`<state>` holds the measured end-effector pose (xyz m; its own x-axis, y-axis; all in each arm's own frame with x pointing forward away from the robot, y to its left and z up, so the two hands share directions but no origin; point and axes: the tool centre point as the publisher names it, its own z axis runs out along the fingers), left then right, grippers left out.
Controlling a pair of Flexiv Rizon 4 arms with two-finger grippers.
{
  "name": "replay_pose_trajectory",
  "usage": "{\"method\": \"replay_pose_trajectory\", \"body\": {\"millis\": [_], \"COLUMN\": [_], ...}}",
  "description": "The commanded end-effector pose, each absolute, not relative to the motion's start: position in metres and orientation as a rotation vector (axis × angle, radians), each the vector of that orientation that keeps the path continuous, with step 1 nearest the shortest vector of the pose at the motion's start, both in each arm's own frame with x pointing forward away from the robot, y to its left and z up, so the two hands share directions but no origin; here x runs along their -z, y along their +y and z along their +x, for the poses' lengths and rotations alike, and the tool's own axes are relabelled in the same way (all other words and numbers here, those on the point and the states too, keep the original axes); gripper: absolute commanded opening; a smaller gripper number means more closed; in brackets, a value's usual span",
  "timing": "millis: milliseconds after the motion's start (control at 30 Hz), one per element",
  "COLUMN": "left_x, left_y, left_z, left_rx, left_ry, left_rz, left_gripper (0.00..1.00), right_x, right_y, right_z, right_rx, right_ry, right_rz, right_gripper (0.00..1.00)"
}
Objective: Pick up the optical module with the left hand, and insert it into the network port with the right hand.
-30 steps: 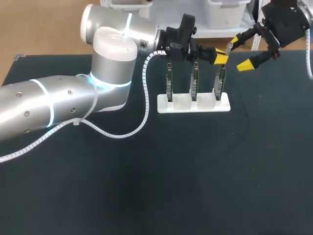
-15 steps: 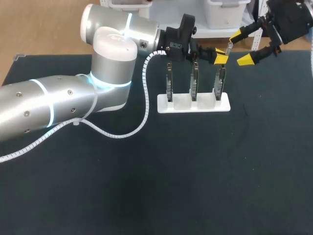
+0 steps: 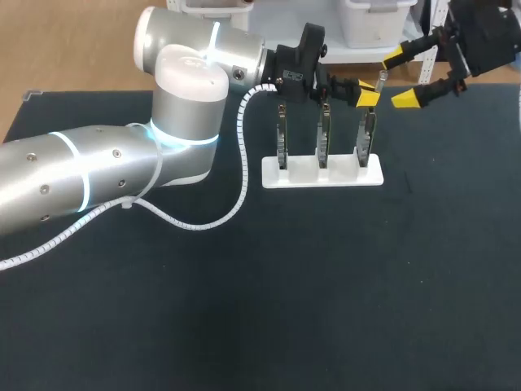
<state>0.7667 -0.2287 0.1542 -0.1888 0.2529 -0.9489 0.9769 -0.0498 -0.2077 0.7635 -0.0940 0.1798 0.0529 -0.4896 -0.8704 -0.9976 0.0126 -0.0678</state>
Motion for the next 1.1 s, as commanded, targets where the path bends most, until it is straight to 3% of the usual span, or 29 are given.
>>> {"method": "replay_pose_trajectory", "body": {"millis": [33, 1100], "left_x": [-0.155, -0.155], "left_y": [-0.228, -0.228], "left_z": [0.765, 0.765], "left_rx": [1.285, 1.285], "left_ry": [1.514, 1.514], "left_rz": [1.348, 1.348], "left_gripper": [0.0, 0.0], "right_x": [-0.181, -0.184], "right_y": [-0.091, -0.082], "right_z": [0.766, 0.779], "right_rx": [-0.862, -0.943], "right_ry": [1.526, 1.519], "right_rz": [-1.578, -1.586], "right_gripper": [1.0, 1.0]}}
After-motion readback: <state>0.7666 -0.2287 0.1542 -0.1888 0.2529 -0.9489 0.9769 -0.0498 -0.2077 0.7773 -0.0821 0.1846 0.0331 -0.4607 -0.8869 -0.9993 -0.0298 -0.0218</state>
